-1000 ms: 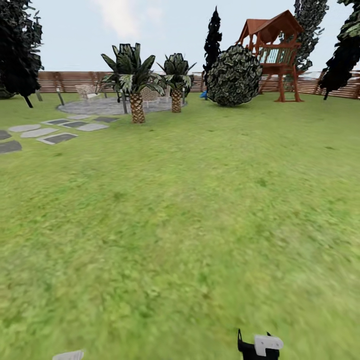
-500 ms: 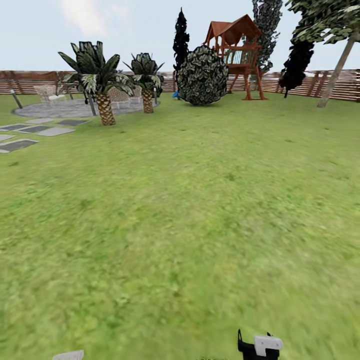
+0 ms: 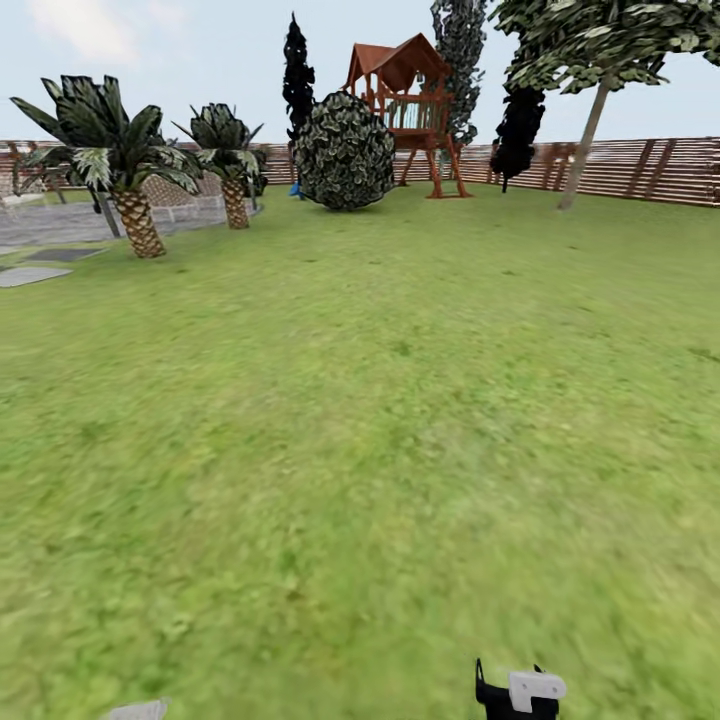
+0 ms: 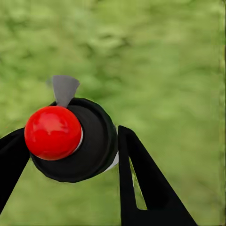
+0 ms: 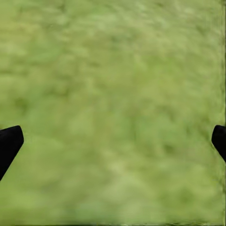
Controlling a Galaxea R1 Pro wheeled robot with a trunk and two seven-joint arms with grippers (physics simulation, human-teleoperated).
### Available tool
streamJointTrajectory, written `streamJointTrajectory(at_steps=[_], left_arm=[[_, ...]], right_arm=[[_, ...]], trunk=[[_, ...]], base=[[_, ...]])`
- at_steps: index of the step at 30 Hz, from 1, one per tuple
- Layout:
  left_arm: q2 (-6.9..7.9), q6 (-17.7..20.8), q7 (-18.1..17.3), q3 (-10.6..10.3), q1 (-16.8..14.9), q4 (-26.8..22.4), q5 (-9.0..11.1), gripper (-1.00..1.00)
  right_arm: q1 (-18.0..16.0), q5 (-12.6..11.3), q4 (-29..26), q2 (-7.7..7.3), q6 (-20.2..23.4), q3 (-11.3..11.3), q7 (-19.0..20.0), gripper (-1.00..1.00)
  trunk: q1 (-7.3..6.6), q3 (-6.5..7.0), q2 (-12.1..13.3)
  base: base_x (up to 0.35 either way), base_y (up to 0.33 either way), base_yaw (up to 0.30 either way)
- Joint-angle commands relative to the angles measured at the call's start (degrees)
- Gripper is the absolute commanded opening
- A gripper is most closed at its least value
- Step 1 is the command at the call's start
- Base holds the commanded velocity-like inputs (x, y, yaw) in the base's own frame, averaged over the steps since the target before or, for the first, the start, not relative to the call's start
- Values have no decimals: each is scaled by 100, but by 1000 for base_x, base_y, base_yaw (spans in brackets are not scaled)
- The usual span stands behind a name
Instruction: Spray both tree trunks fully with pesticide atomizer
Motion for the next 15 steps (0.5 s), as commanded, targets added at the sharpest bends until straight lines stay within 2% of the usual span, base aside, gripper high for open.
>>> streamJointTrajectory(at_steps=[1,15], left_arm=[[3,0,-1,1,-2,-2,-2,-100],[-5,0,-1,-6,2,4,-11,-100]], right_arm=[[0,-1,0,0,0,0,0,100],[0,-1,0,4,0,3,0,100]], trunk=[[0,0,0],[0,0,0]], base=[[0,-219,-300],[0,-223,-300]])
